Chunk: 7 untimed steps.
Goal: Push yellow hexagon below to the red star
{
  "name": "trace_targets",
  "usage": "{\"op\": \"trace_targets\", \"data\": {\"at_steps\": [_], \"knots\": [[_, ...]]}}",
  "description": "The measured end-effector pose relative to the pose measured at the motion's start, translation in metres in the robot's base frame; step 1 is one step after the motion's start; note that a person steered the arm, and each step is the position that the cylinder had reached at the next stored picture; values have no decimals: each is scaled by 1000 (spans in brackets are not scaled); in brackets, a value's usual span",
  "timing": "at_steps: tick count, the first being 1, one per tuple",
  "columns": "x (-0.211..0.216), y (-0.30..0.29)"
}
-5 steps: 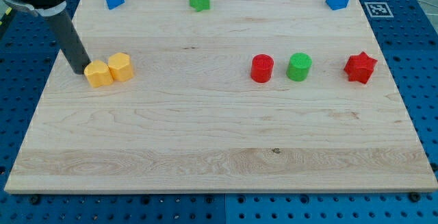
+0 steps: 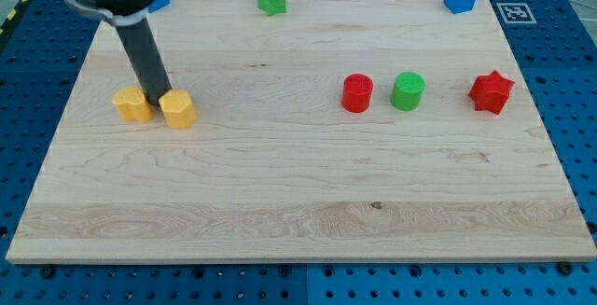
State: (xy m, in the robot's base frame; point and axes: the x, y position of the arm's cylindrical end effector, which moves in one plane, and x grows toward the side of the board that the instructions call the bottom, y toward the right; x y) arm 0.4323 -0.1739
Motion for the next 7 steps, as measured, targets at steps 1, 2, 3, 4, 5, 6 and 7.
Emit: {"op": "trace_targets", "data": {"at_steps": [1, 2, 3, 4, 5, 6, 7], "knots": [[25, 30], [47, 57], [73, 89], [102, 124], [136, 125], [155, 150], [149, 192]]}}
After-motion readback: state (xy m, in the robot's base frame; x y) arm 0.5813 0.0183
